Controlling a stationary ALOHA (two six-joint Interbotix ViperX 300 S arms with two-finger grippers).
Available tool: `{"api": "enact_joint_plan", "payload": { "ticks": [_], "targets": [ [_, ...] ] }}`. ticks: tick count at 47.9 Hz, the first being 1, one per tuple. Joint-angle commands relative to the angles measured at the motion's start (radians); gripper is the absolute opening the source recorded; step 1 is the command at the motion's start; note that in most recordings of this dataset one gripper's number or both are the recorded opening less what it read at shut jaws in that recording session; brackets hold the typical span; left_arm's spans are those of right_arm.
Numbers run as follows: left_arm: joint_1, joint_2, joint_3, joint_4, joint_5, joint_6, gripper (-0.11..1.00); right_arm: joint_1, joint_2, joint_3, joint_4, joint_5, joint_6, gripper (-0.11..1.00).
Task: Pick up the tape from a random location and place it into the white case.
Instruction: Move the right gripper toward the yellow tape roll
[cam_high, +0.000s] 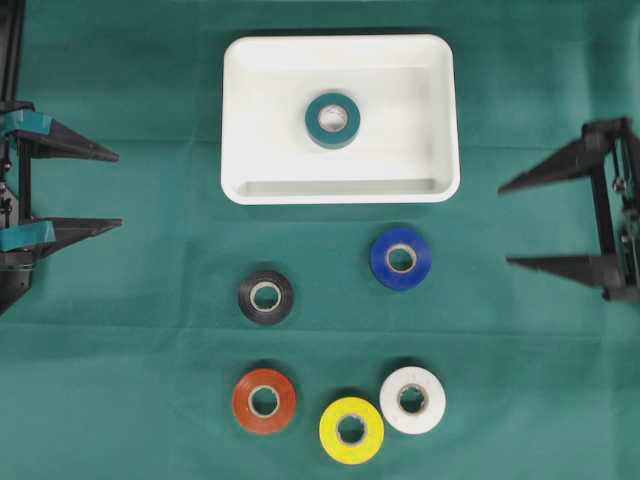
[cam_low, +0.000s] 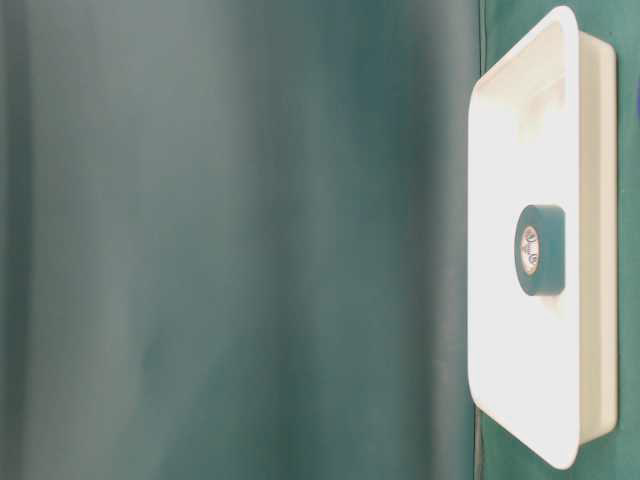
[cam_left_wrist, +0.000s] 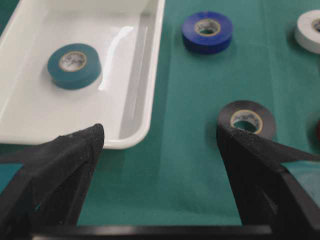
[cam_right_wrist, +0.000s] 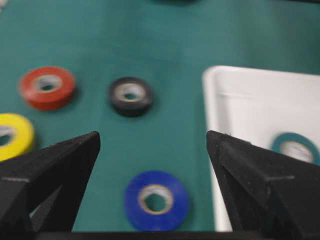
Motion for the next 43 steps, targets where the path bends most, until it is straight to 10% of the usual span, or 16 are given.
{"api": "enact_joint_plan", "payload": {
  "ticks": [1, 26, 43],
  "targets": [
    [0.002, 0.008, -0.014, -0.002, -0.008, 0.000, 0.95, 0.049, 0.002, -0.015, 0.003, -0.002, 0.002, 0.91],
    [0.002, 0.008, -0.014, -0.002, -0.008, 0.000, 0.95, 0.143, 0.015, -0.034, 0.000, -0.002, 0.008, 0.91],
    [0.002, 0.009, -0.014, -0.002, -0.008, 0.000, 0.95, 0.169, 0.261, -0.179, -0.009, -0.048, 0.003, 0.91]
  ]
}}
